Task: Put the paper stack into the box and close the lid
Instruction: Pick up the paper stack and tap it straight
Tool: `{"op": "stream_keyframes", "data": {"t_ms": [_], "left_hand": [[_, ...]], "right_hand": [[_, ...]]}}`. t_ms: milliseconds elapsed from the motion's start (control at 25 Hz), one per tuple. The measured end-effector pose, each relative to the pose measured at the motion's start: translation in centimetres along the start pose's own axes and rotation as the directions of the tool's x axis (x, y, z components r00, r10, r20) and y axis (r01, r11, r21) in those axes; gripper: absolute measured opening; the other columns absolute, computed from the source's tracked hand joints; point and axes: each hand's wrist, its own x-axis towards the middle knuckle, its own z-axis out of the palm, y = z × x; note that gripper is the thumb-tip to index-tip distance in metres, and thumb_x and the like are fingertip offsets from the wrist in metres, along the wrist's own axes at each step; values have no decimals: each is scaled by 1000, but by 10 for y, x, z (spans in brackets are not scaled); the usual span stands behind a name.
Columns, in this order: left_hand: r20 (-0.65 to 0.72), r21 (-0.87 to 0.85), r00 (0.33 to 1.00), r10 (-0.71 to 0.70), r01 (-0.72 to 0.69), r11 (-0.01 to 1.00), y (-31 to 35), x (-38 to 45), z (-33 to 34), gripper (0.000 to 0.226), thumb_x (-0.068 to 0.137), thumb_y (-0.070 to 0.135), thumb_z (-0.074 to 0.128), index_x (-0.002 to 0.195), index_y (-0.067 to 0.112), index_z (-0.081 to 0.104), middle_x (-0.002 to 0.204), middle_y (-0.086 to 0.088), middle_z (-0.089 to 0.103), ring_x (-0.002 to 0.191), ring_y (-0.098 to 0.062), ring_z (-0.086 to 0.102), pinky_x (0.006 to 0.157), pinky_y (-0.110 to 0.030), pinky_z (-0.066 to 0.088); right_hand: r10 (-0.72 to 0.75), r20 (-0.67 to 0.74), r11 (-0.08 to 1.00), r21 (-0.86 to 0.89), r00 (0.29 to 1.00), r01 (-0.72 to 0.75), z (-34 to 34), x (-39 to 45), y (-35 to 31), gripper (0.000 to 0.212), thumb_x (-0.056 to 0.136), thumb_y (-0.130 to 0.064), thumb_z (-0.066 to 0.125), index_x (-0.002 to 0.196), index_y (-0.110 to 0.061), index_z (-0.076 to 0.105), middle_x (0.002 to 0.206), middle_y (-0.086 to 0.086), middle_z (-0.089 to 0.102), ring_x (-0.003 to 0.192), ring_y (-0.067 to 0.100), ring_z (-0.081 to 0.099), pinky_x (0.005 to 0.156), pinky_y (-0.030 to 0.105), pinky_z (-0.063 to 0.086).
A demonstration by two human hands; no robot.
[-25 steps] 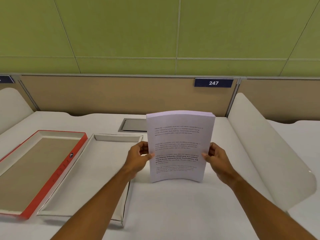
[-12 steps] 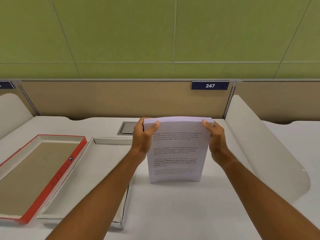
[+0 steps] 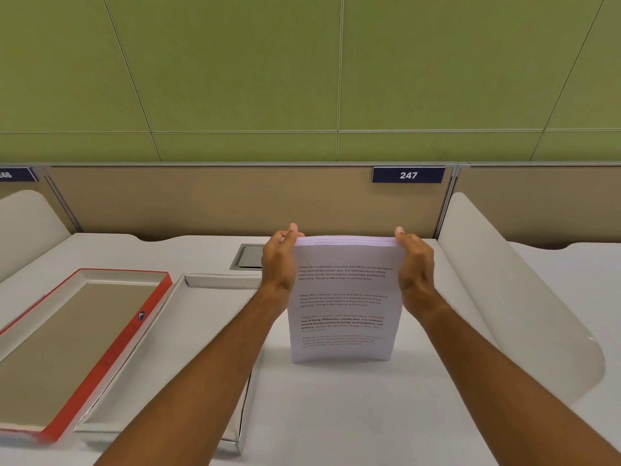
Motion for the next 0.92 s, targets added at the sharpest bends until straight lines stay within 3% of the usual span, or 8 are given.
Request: {"op": "stream_keyframes", "data": {"t_ms": [120,200,320,400,480,600,920], "left_hand": [[138,-107,990,-25,40,993,0,-1,-4,55,82,64,41,83,14,62,74,-6,65,62,-17,61,53,-26,47],[176,-118,984,31,-10,993,-4,1,-8,54,80,59,48,91,8,62,74,-5,66,63,-16,62,52,-24,49],[239,-3,968,73,-74,997,-17,1,-25,43,70,27,66,102,0,60,88,-10,67,76,-21,64,59,-25,52],[253,175,966,48,-94,980,-34,-1,-39,33,70,6,67,103,8,63,96,-8,71,85,-23,67,68,-30,57],[233,332,972,32,-111,937,-48,-4,-50,27,78,0,70,98,16,63,98,-4,71,91,-21,68,79,-36,60],[208,411,977,46,-130,902,-53,0,-57,24,80,10,75,101,15,65,99,-1,72,92,-17,68,82,-33,58],[212,394,976,46,-129,910,-58,-4,-62,28,79,10,77,105,13,67,103,-3,73,95,-20,69,85,-32,57]], "right_hand": [[-16,22,1000,-20,1000,16,2,-3,2,42,83,-58,45,62,-21,46,62,-2,56,58,14,54,53,26,39],[-42,101,999,-10,994,43,-3,-3,4,38,82,-56,48,69,-20,51,69,0,60,62,16,57,55,27,42],[-90,323,994,84,942,66,-24,-1,19,30,82,-34,60,99,-11,66,92,8,71,76,20,66,62,30,54],[-51,424,998,40,904,38,-43,-3,40,32,82,-13,63,113,-5,66,105,10,74,90,27,70,74,35,60],[13,424,992,-116,906,40,-57,-6,60,26,85,2,65,111,-2,65,108,12,74,101,35,69,86,44,59],[14,396,956,-274,918,104,-63,-7,71,21,86,-6,72,106,-5,66,105,8,74,96,29,70,88,46,59],[-28,399,957,-254,916,140,-67,-9,80,18,85,-9,74,101,-7,66,100,4,75,91,21,71,79,30,59]]}}
